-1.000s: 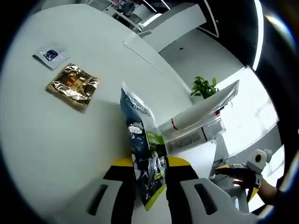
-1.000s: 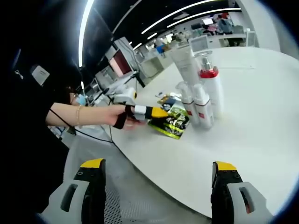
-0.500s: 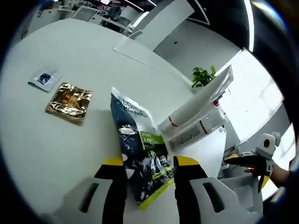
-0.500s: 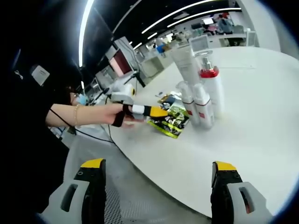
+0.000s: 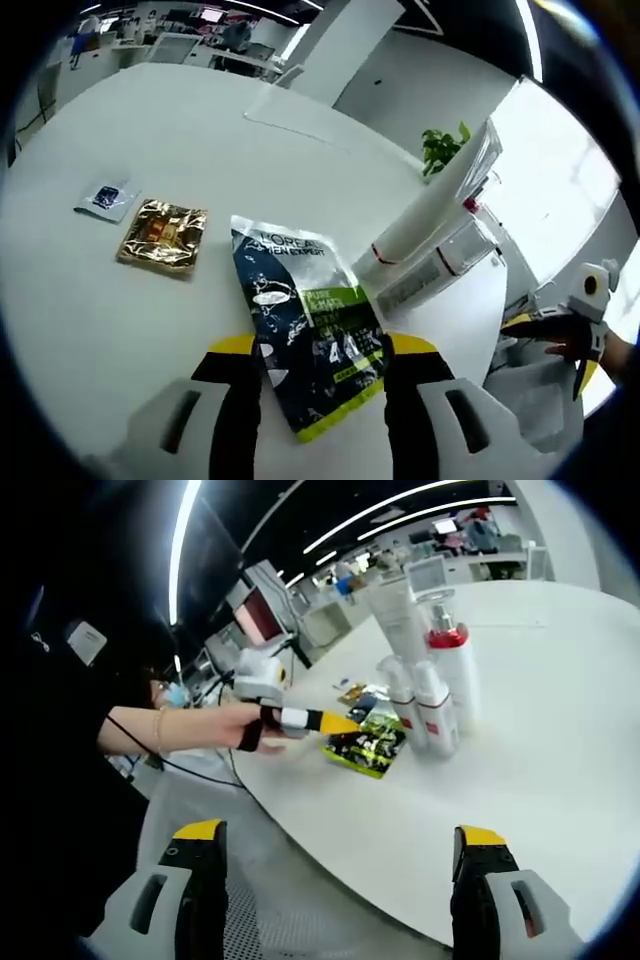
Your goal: Arrange the skincare products in the storage area until every visible bottle or jar stands upright without overlapping.
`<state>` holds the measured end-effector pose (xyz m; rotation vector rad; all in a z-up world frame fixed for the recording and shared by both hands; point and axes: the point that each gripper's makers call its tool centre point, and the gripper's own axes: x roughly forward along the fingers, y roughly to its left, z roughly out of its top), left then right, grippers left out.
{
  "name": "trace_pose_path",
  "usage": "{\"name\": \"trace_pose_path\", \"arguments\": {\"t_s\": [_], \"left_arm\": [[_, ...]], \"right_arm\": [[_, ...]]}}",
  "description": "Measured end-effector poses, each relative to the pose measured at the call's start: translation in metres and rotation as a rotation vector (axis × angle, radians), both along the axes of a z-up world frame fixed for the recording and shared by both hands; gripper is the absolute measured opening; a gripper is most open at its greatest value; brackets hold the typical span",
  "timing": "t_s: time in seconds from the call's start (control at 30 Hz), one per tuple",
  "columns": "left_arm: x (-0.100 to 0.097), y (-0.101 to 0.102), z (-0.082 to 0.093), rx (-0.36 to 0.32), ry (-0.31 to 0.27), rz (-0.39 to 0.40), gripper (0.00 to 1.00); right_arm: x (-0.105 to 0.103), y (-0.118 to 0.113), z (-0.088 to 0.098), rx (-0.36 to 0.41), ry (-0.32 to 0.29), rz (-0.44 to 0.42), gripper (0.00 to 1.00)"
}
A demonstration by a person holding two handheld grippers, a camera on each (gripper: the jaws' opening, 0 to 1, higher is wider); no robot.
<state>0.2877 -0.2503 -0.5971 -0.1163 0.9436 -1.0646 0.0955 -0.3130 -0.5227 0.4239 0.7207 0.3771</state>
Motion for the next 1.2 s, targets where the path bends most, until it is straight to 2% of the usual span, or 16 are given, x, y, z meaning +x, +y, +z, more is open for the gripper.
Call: {"name": "trace_pose_path", "arguments": {"t_s": [0.73, 1.03, 1.2], "left_arm": [[0.002, 0.002, 0.007, 0.013, -0.036, 0.012, 0.47], [-0.004, 0.009, 0.013, 0.003, -0.07, -0.011, 0.64], [-0.014, 0.019, 0.027, -0.027, -0.089, -0.021, 0.75]], "right_arm": [[0.0, 0.001, 0.001, 0.0, -0.004, 0.008, 0.98], [0.0, 0.001, 0.001, -0.002, -0.007, 0.017, 0.98], [0.001, 0.002, 0.0, -0.005, -0.004, 0.024, 0.98]]}}
